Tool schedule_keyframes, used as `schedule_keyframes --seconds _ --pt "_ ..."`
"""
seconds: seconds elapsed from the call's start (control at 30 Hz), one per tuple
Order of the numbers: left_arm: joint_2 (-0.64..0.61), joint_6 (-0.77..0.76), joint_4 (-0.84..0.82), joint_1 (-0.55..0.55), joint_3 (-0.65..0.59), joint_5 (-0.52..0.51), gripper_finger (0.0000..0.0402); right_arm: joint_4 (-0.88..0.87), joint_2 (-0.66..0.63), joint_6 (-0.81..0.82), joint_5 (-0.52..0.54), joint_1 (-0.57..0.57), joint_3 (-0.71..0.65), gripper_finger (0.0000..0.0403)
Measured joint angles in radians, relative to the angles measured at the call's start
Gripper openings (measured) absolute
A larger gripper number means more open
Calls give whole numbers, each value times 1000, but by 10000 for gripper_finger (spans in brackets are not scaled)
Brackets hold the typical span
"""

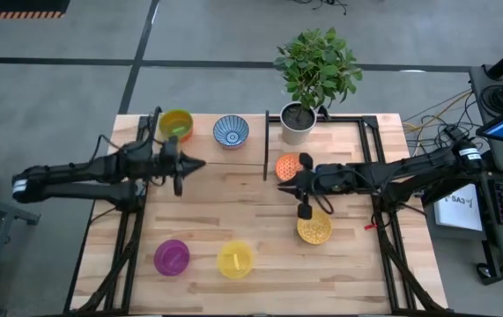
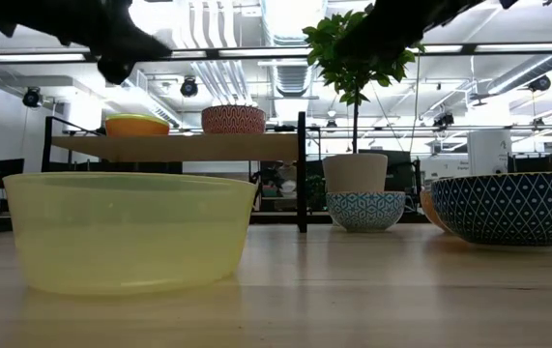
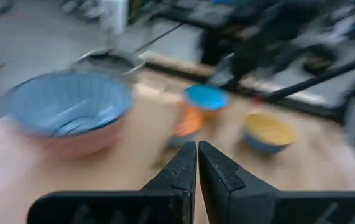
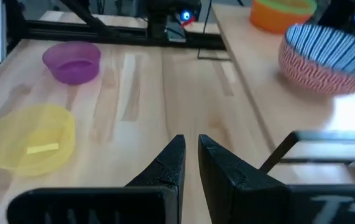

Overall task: Place and stack bowls onto a shelf
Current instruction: Stack the yellow bowl on the red bowl on the shelf

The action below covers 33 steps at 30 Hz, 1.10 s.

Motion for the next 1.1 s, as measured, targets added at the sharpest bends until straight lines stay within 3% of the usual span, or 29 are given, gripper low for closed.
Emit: schedule_keyframes --seconds 0.17,0.4,0.63,0.83,1.1 --pt "-12 63 161 -167 -66 1 0 -81 46 162 -3 -5 58 34" --pt "-15 143 95 -336 -68 2 0 -507 182 407 -43 -5 321 34" --pt "-23 71 -45 -379 7 1 0 -904 386 669 -214 -5 550 34" --pt "-42 70 -14 -409 23 -6 0 -1055 497 819 -319 17 614 40" --pt "-40 100 111 -416 -18 -19 0 -1195 580 939 -366 27 617 129"
